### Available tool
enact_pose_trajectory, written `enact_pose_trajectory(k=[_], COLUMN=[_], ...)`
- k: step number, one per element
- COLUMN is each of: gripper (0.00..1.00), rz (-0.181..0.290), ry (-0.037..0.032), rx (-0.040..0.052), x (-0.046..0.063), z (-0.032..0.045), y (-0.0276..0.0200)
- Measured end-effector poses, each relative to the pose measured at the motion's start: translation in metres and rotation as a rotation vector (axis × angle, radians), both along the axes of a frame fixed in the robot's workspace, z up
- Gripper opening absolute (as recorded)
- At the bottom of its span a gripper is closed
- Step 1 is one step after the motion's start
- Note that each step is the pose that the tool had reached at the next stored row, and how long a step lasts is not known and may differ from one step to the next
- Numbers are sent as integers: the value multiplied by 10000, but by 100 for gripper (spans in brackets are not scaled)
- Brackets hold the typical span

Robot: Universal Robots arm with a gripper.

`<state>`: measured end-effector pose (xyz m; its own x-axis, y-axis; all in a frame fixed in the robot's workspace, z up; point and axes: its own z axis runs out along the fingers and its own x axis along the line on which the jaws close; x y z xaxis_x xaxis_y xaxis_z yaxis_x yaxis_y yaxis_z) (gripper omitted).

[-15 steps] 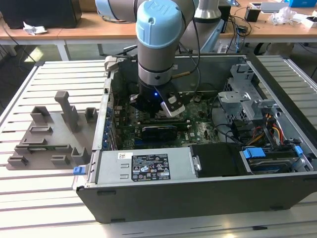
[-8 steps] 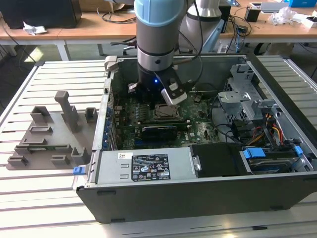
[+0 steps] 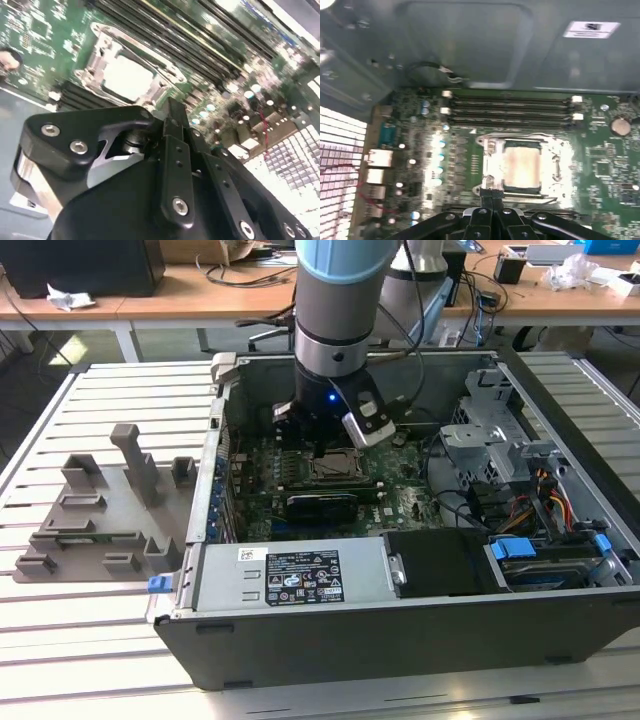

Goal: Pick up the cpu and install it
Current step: 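Install the second cpu locking lever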

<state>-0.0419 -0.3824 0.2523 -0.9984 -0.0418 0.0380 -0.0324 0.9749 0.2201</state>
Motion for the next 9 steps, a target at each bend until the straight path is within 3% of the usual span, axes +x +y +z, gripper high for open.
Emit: enact_pose_trajectory(k=[1, 3, 9], gripper=[11, 11, 11], rz=[1, 1, 1], ry=[30, 55, 65], rx=[-26, -182, -207], x=[66, 95, 95], z=[-9, -13, -117], y=[0, -18, -87])
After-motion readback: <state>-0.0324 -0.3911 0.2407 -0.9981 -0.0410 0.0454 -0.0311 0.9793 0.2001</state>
